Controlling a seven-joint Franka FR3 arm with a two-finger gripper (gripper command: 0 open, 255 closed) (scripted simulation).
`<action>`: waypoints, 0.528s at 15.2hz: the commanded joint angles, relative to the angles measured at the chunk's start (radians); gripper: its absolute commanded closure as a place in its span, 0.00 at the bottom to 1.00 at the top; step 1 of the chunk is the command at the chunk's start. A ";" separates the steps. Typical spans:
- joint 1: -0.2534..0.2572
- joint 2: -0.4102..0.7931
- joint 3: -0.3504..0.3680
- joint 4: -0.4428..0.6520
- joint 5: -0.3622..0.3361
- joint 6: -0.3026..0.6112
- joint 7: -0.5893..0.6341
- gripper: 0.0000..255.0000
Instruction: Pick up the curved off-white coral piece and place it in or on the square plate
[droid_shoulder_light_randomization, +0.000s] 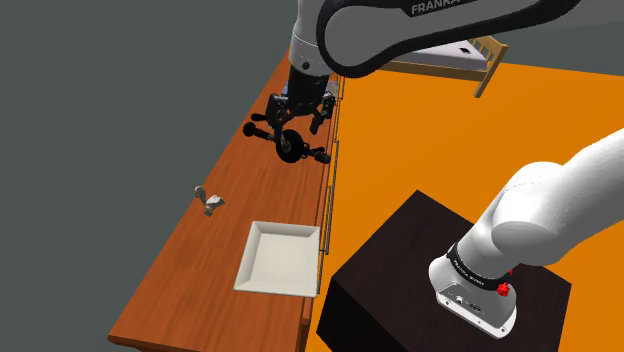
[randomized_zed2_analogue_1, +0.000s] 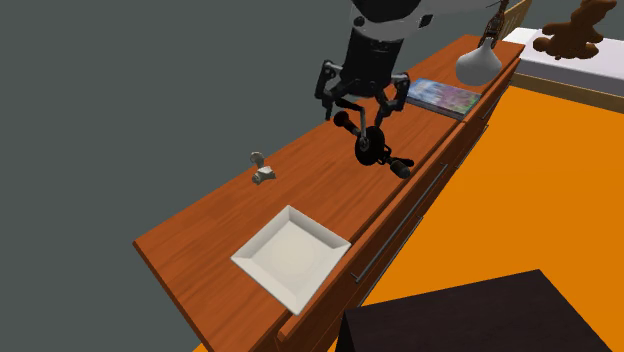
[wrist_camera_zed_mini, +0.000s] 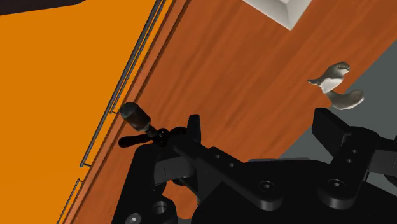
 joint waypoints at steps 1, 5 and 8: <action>-0.001 0.075 0.037 0.035 -0.021 0.036 0.062 0.00; 0.000 0.231 0.093 0.123 -0.092 0.088 0.182 0.00; 0.014 0.356 0.118 0.204 -0.162 0.112 0.277 0.00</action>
